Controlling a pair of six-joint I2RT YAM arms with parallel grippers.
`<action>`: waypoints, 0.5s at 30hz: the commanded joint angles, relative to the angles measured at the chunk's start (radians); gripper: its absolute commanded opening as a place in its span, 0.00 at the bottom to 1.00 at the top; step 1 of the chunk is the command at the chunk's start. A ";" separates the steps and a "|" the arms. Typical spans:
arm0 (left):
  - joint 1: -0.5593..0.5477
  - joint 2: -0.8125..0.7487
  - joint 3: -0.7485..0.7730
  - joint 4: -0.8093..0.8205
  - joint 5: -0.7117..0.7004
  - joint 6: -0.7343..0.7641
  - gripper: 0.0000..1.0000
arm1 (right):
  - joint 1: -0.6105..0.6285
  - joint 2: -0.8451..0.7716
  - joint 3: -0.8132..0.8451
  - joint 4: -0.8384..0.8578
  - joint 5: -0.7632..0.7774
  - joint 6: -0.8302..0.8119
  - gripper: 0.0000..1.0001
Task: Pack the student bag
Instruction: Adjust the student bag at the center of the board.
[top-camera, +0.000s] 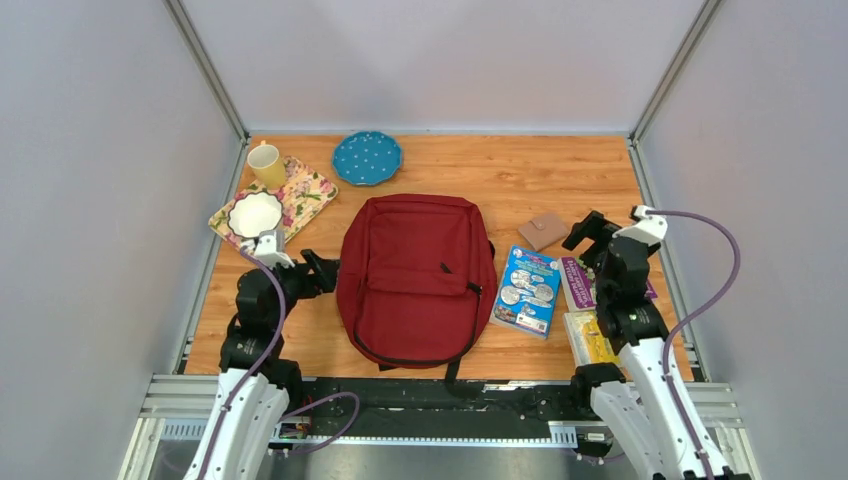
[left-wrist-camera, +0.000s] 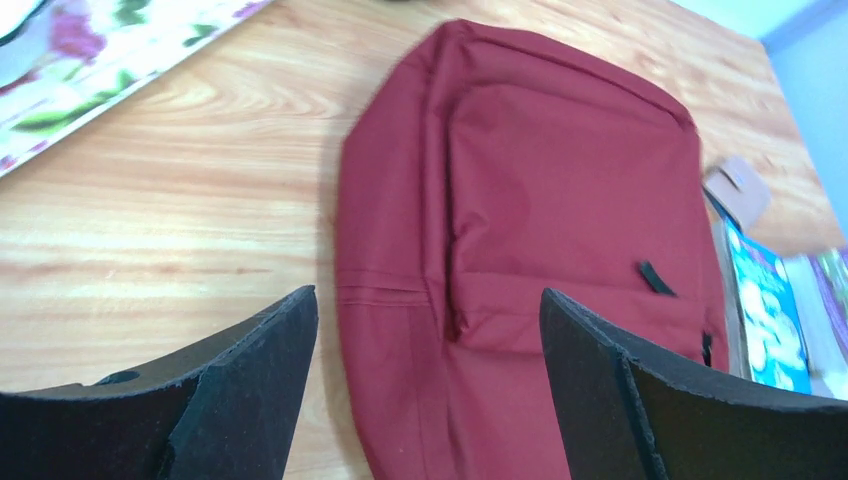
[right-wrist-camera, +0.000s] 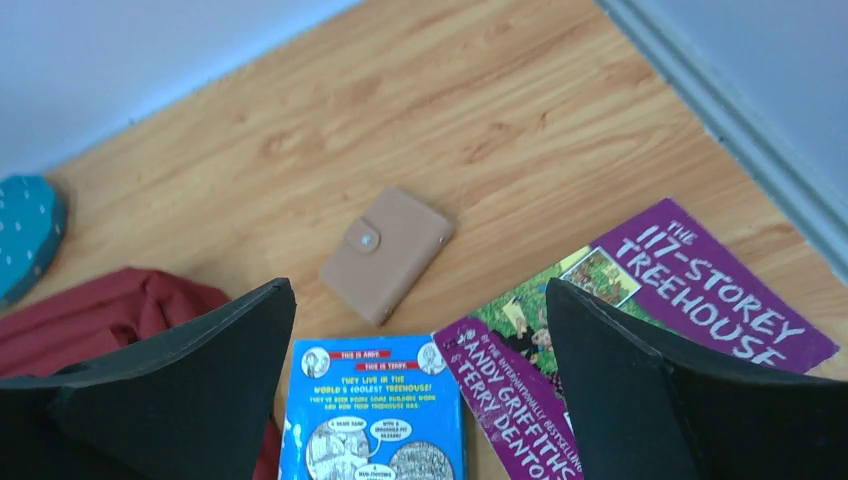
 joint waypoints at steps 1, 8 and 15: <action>0.005 -0.008 0.055 -0.135 -0.265 -0.214 0.89 | -0.010 0.084 0.099 -0.145 -0.263 -0.009 1.00; 0.005 0.006 0.067 -0.232 -0.092 -0.297 0.89 | -0.010 0.176 0.142 -0.133 -0.417 0.056 1.00; 0.005 -0.003 -0.021 -0.211 0.032 -0.339 0.94 | -0.010 0.187 0.180 -0.124 -0.479 0.058 1.00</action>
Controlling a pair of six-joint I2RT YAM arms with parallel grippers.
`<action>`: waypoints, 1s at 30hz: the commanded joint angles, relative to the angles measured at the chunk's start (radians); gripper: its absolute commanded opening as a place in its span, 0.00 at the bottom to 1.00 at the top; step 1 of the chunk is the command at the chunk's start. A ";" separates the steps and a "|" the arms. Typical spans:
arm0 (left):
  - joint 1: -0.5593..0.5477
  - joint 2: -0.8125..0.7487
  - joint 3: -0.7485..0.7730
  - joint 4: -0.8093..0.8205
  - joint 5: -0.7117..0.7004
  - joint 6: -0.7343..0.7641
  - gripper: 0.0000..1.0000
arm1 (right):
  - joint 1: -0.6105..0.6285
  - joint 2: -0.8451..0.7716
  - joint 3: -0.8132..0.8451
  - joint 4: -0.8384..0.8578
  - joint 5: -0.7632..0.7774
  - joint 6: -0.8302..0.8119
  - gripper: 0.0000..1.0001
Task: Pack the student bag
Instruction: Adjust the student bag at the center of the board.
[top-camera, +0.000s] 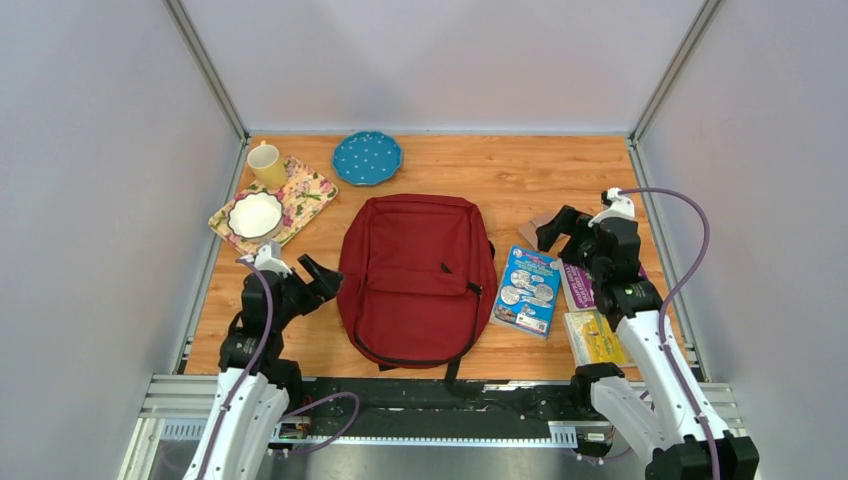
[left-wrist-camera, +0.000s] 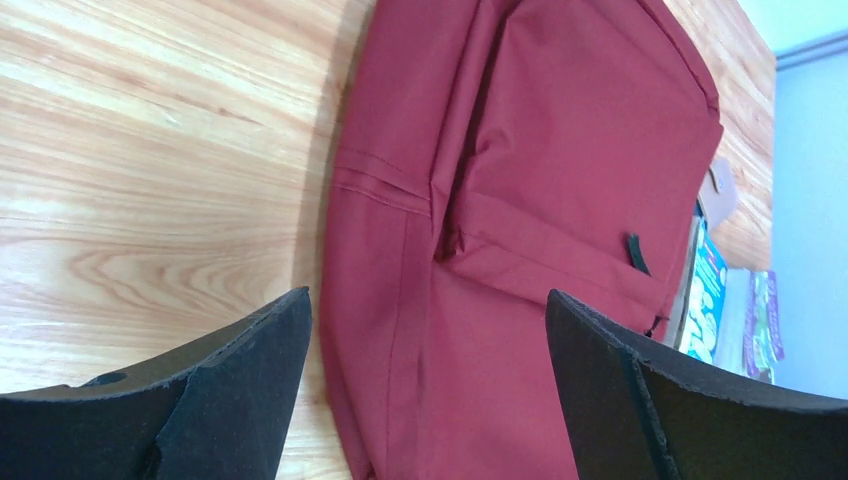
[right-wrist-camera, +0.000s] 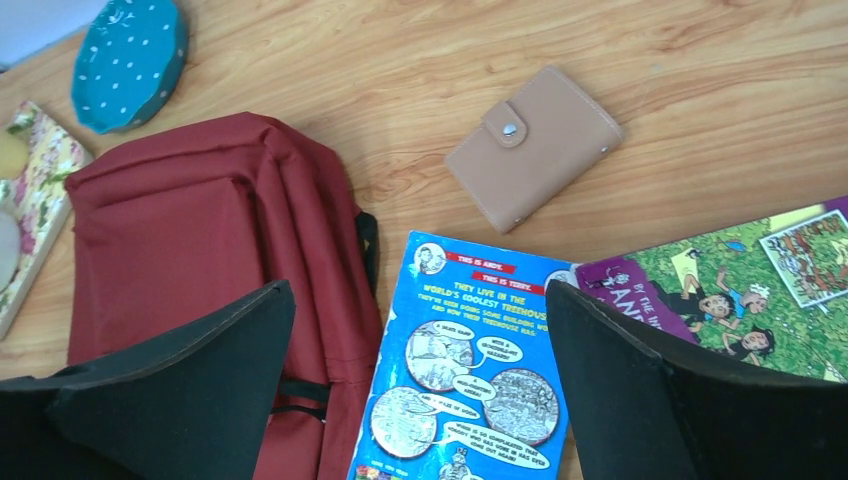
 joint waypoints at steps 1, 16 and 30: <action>0.005 -0.006 -0.069 0.063 0.145 -0.048 0.94 | -0.003 -0.009 0.070 0.002 -0.083 0.010 1.00; -0.452 0.218 -0.138 0.152 -0.180 -0.093 0.92 | -0.003 0.087 0.108 -0.050 -0.248 -0.006 0.99; -0.460 0.346 0.006 -0.021 -0.481 0.067 0.00 | -0.001 0.164 0.093 -0.040 -0.454 -0.032 0.89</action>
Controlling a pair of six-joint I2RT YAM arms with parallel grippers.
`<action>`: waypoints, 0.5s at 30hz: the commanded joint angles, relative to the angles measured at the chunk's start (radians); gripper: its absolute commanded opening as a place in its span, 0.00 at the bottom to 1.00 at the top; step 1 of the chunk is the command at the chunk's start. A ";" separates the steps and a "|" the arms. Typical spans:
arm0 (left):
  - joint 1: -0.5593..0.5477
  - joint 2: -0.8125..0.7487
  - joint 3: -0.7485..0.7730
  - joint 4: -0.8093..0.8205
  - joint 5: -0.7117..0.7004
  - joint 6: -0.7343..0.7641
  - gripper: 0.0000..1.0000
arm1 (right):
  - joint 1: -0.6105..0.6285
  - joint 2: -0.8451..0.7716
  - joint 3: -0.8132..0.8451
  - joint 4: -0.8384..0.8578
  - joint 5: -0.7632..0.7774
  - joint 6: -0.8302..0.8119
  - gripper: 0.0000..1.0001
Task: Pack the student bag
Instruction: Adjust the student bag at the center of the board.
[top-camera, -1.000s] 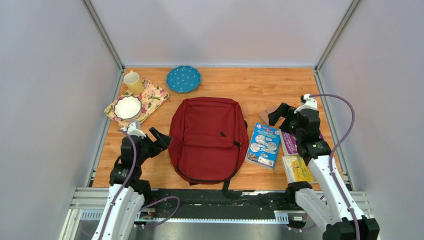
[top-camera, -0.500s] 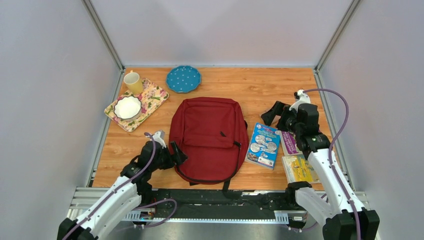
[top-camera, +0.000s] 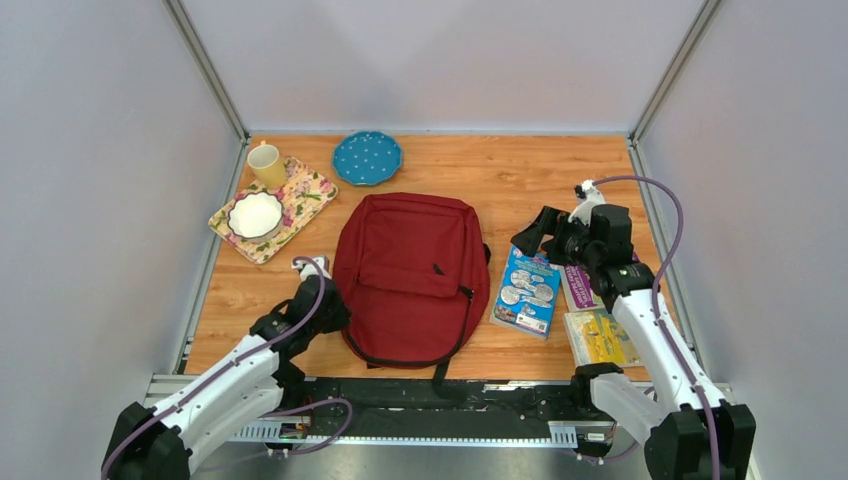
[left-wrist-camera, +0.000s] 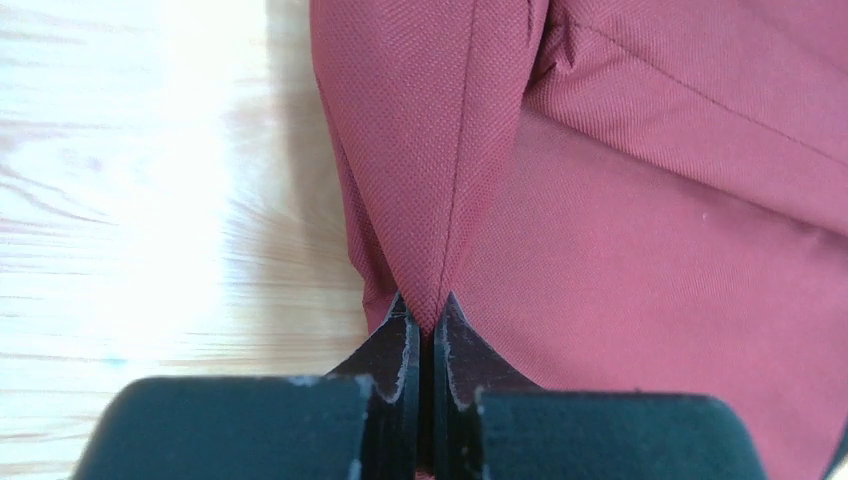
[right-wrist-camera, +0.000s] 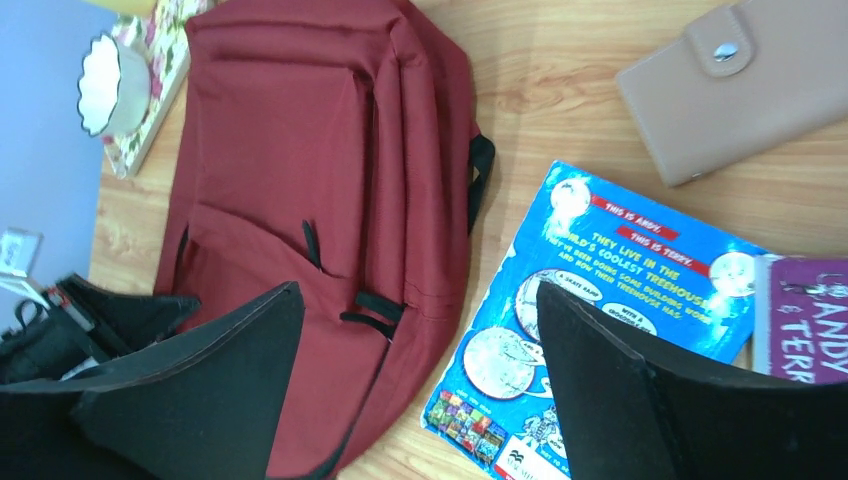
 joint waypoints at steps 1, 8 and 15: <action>0.002 0.056 0.138 -0.129 -0.213 0.182 0.00 | 0.000 0.065 0.012 0.012 -0.124 -0.035 0.88; 0.007 0.240 0.348 -0.115 -0.184 0.550 0.00 | 0.063 0.220 0.037 0.022 -0.198 -0.059 0.86; 0.008 0.311 0.402 -0.240 -0.228 0.501 0.60 | 0.137 0.404 0.061 0.129 -0.155 0.000 0.84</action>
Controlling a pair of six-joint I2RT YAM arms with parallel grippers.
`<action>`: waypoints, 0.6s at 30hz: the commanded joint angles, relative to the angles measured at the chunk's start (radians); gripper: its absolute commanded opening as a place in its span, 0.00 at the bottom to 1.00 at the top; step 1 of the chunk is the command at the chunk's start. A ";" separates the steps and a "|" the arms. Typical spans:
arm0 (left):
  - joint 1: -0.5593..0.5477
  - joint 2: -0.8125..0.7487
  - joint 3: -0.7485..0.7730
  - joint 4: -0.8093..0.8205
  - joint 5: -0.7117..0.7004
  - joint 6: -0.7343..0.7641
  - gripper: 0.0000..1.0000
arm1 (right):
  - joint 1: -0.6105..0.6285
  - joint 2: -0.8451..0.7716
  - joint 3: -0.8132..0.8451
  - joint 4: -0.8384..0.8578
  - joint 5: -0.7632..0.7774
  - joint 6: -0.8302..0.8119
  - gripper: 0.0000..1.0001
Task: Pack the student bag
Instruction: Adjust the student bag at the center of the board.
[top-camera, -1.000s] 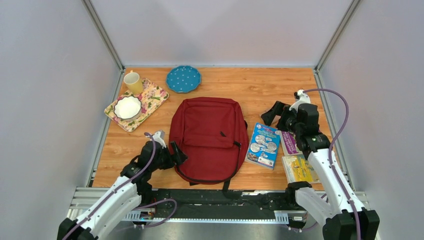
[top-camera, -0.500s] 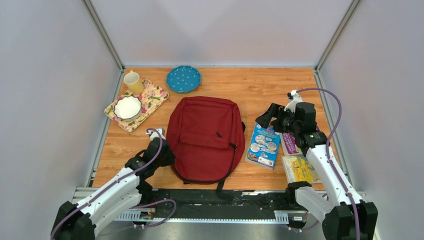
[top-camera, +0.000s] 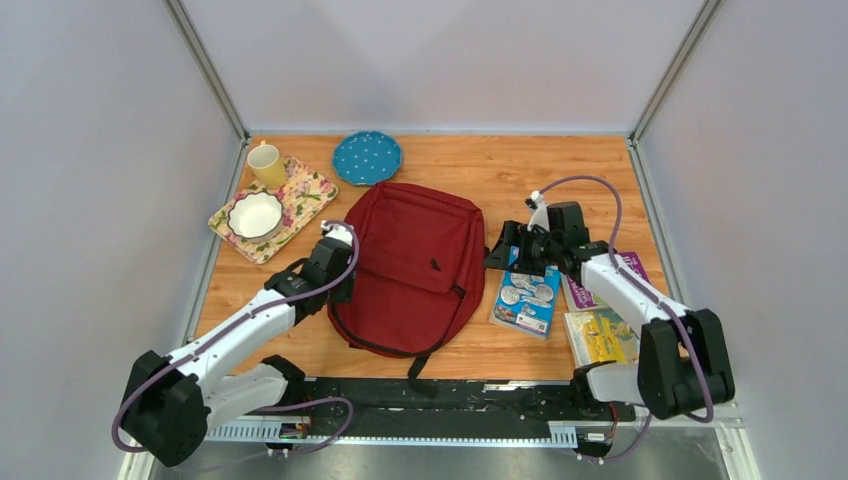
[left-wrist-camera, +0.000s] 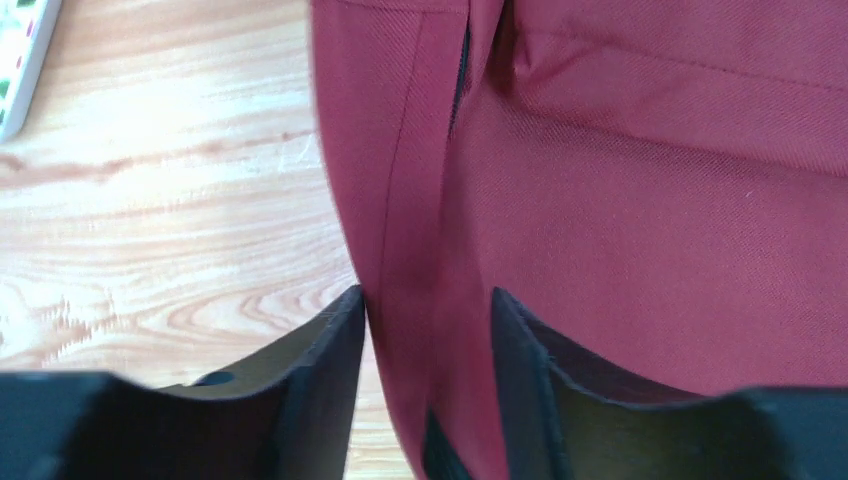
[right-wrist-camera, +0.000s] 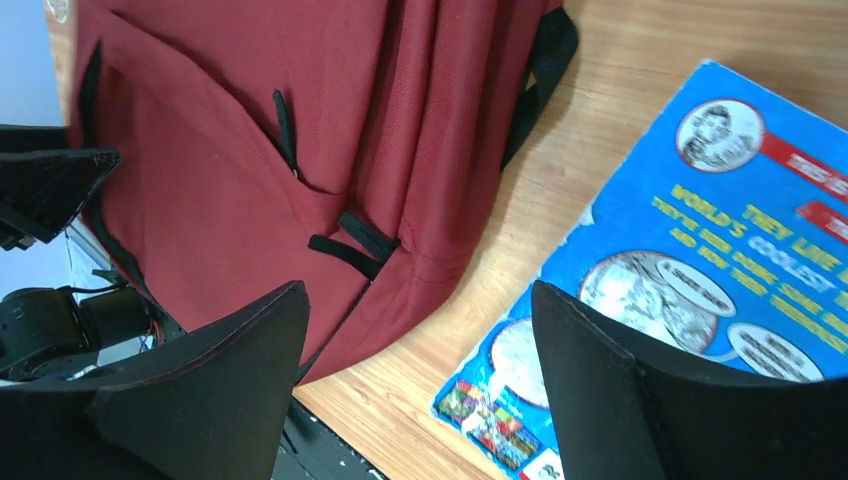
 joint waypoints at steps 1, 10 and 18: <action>0.005 -0.023 0.036 -0.102 -0.065 -0.007 0.62 | 0.027 0.093 0.054 0.141 -0.007 0.038 0.84; 0.003 -0.425 -0.032 -0.216 -0.052 -0.178 0.77 | 0.103 0.306 0.132 0.228 0.070 0.070 0.84; 0.002 -0.460 -0.029 -0.226 0.123 -0.212 0.75 | 0.109 0.416 0.161 0.298 0.104 0.121 0.84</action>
